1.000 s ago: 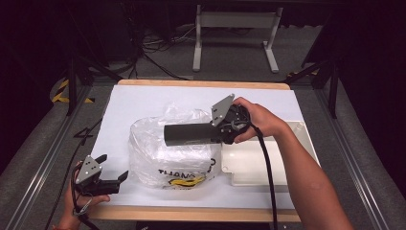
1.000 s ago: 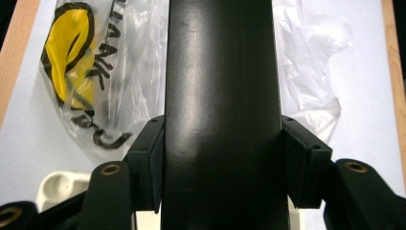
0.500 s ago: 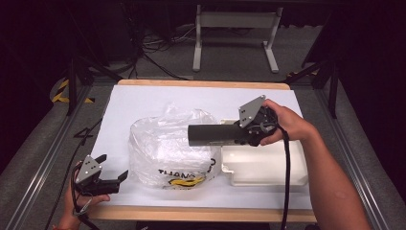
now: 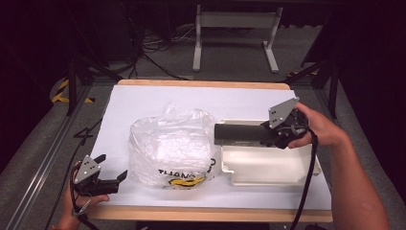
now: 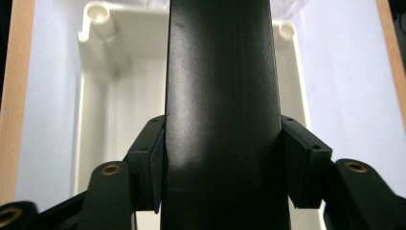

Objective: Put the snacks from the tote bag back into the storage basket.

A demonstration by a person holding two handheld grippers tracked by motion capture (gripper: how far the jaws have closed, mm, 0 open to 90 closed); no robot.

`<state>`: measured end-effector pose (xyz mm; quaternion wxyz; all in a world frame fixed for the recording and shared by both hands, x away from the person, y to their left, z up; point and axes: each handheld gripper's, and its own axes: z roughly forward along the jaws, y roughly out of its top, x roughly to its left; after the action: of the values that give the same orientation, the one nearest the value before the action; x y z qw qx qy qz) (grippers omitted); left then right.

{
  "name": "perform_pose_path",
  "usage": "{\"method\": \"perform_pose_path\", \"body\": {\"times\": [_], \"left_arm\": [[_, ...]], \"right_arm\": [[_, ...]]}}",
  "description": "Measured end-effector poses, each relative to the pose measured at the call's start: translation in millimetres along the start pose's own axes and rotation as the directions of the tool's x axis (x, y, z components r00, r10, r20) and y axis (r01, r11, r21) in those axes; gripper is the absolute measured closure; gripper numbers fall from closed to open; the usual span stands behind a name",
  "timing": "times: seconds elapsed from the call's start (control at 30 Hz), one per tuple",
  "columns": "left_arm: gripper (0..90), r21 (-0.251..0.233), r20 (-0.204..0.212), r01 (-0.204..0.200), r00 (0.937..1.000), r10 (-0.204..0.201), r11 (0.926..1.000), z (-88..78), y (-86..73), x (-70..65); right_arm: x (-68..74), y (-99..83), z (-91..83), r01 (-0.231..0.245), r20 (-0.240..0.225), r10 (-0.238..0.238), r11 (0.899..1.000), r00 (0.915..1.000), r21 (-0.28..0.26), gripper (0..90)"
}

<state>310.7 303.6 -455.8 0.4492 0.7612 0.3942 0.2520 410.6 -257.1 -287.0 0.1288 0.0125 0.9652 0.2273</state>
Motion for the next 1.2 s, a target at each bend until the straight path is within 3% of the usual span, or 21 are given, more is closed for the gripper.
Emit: {"method": "perform_pose_path", "body": {"times": [0.2, 0.43, 1.2], "left_arm": [[3.9, 0.002, -0.003, -0.001, 1.0000, 0.001, 1.0000, 0.8, 0.3, -0.8], [3.7, -0.004, 0.002, 0.000, 1.0000, 0.000, 1.0000, -0.2, 0.5, -1.2], [3.7, -0.003, 0.007, 0.004, 1.0000, -0.004, 1.0000, -0.5, -0.2, -0.7]], "right_arm": [[1.7, -23.6, -6.2, -0.031, -0.012, 0.032, 0.999, 0.9994, 0.038, 42.6], [2.6, -41.1, -7.9, -0.054, -0.016, 0.055, 0.998, 0.9984, 0.044, 42.6], [3.3, -58.0, 17.3, -0.064, -0.067, 0.074, 0.989, 0.9950, 0.135, 42.5]]}}
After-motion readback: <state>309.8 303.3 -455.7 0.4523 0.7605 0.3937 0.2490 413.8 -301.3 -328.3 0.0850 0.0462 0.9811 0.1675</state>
